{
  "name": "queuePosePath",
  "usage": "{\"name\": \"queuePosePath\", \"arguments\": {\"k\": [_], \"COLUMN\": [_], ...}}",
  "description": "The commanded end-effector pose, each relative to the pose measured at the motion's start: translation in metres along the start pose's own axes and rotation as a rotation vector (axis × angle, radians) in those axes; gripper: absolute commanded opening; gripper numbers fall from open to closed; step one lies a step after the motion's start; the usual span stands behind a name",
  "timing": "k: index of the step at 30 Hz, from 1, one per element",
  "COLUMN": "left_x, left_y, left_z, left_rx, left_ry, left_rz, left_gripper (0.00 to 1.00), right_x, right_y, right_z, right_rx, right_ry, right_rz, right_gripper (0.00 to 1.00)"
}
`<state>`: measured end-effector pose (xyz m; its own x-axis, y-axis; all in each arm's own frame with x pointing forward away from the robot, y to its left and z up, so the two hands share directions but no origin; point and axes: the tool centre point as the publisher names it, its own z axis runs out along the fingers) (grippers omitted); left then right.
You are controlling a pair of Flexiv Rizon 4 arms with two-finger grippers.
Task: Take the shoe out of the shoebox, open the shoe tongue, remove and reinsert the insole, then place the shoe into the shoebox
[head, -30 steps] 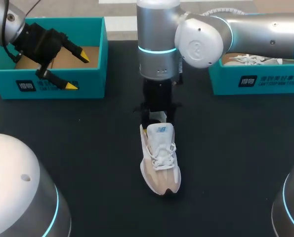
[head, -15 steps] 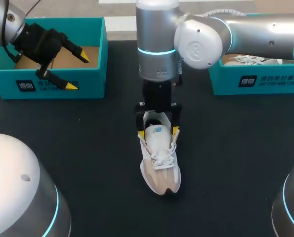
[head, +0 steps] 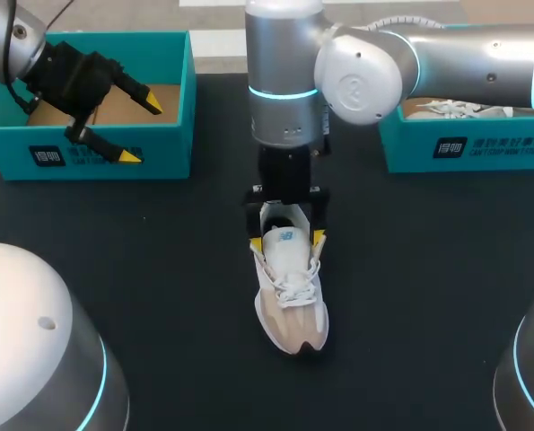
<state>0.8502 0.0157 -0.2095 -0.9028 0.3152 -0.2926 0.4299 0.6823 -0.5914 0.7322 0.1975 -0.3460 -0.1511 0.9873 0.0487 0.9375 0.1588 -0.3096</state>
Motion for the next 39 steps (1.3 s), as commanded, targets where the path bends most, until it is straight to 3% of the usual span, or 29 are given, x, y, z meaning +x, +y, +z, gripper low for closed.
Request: {"name": "queuePosePath", "arguments": {"k": [1,17,39], "left_x": [0.001,0.001,0.001], "left_y": [-0.001,-0.001,-0.001], "left_z": [0.0,0.0,0.0], "left_rx": [-0.004,-0.004,-0.004], "left_ry": [0.0,0.0,0.0], "left_rz": [0.0,0.0,0.0], "left_gripper": [1.0,1.0,1.0], "right_x": [0.001,-0.001,0.013], "right_y": [0.0,-0.026,-0.101], "right_z": [0.003,-0.02,-0.083], "right_rx": [0.001,-0.042,-0.09], "right_ry": [-0.001,-0.056,-0.148], "right_rz": [0.001,0.077,0.108], "right_gripper": [1.0,1.0,1.0]}}
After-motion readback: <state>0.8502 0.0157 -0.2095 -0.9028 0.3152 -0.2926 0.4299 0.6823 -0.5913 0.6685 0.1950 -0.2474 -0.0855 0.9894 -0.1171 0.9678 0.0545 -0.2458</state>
